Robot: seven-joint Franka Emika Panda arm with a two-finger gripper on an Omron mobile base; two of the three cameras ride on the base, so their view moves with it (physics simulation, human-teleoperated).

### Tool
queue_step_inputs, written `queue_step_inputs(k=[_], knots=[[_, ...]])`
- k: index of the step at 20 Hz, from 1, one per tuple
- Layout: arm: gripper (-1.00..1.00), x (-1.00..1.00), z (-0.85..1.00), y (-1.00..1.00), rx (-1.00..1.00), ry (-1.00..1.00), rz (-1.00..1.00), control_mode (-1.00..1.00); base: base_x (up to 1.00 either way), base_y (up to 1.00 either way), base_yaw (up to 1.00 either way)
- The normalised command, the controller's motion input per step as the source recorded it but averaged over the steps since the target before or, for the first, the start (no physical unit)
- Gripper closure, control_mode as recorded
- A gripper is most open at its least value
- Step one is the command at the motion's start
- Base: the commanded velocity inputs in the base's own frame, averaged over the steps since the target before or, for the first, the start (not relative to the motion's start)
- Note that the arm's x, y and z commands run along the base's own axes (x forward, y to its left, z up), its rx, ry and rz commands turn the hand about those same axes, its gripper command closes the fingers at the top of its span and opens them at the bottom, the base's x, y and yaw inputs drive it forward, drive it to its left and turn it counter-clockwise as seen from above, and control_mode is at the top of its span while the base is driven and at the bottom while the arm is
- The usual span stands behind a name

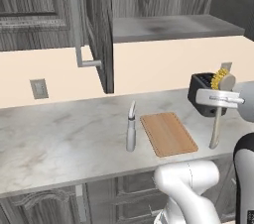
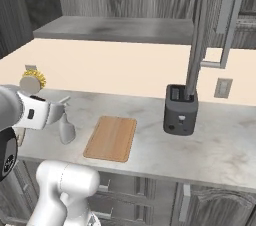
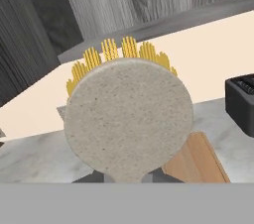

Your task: Grab the spray bottle from the cabinet, then place it next to the cutting board for sanitizing. Then grab the dish brush from the countertop next to the sink and place it next to the cutting board.

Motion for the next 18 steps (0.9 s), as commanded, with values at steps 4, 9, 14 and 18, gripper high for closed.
queue_step_inputs(k=[4, 9, 14, 18], knots=[[1.0, 0.0, 0.0, 0.0, 0.0, 0.0, 0.0, 1.0, 0.09, 0.12, -0.03], [1.0, 0.43, -0.52, 0.04, -0.05, 0.09, -0.01, -1.0, 0.0, 0.0, 0.0], [1.0, 0.72, -0.72, 0.08, -0.11, 0.14, 0.0, -1.0, 0.0, 0.0, 0.0], [1.0, 0.78, -0.71, 0.0, -0.06, 0.13, 0.0, -1.0, 0.0, 0.0, 0.0]])
